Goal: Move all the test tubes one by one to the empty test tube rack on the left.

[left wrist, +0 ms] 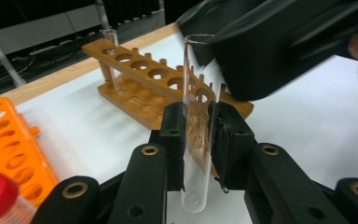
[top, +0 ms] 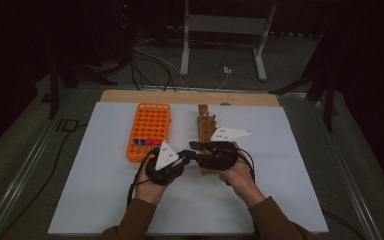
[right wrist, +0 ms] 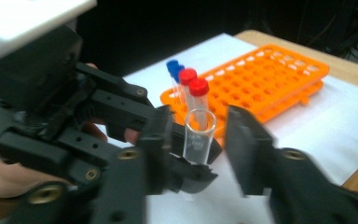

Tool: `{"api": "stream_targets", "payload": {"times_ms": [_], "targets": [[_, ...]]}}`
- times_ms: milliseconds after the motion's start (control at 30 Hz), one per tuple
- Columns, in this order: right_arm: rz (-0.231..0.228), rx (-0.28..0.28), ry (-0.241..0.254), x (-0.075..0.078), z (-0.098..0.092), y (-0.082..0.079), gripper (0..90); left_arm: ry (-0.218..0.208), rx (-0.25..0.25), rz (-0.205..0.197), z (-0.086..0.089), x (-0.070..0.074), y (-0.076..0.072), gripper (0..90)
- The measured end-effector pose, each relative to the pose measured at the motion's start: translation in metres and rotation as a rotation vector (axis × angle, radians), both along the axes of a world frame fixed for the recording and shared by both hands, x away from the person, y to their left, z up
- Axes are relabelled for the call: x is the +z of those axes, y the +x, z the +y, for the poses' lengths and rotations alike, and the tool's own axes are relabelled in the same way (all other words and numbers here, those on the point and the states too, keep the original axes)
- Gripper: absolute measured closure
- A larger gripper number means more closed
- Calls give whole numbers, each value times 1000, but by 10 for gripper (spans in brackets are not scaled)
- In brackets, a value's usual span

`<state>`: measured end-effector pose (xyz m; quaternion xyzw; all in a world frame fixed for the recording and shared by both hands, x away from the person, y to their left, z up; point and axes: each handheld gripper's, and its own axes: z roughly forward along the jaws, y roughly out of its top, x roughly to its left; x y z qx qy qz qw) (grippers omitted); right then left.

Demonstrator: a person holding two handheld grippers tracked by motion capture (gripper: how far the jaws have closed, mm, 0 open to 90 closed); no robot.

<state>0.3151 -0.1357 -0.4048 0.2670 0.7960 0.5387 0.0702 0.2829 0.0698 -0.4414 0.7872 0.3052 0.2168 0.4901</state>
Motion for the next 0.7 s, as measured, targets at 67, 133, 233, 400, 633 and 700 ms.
{"api": "stream_targets", "payload": {"times_ms": [67,133,233,400,633,700], "targets": [[-9,-5,6,2,-4,-1,456,-8,10,-1,3,1,0,762],[-26,-27,3,3,-9,-3,364,-21,15,1,6,2,0,762],[-51,-72,1,3,-17,-6,250,-29,14,-2,11,4,-1,761],[-78,-144,-20,-4,-36,-10,152,-39,25,-13,24,9,-3,761],[-106,-240,-39,-13,-67,-18,87,-96,69,-17,51,16,-4,760],[-93,-272,-31,-16,-75,-20,78,-106,85,-23,58,19,-3,759]]}}
